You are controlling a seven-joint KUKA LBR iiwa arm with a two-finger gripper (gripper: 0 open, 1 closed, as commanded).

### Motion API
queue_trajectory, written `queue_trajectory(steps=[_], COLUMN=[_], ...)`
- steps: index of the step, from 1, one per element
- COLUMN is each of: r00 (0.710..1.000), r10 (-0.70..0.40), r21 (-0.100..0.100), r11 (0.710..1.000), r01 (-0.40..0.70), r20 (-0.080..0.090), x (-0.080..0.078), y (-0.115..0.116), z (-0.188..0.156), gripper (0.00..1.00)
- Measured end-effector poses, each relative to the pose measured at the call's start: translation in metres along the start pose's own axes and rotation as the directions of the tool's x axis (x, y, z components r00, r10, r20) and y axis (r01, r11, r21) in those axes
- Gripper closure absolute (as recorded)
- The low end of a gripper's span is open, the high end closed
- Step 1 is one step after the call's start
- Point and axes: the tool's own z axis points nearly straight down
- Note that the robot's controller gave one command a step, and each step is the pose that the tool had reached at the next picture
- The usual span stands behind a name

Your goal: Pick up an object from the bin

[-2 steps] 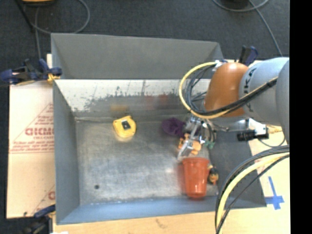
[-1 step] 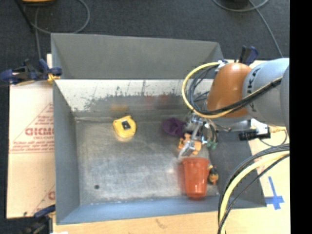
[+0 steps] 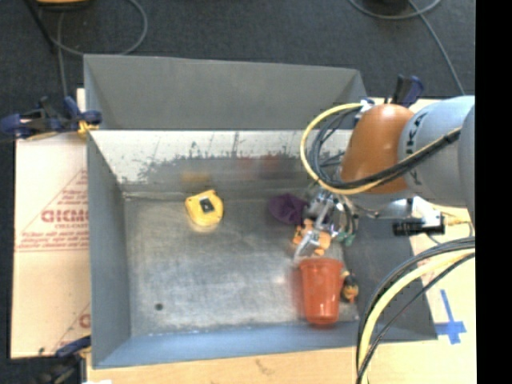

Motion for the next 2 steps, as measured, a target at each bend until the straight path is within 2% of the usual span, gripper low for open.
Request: queue_trajectory(steps=[1, 2], r00=[0.998, 0.994], r10=[0.057, 0.107], r21=[0.015, 0.002], r11=[0.998, 0.994], r01=[-0.057, -0.107], r20=[-0.015, 0.016], x=[-0.008, 0.007], y=[0.015, 0.009], z=[0.001, -0.002], gripper=[0.0, 0.0])
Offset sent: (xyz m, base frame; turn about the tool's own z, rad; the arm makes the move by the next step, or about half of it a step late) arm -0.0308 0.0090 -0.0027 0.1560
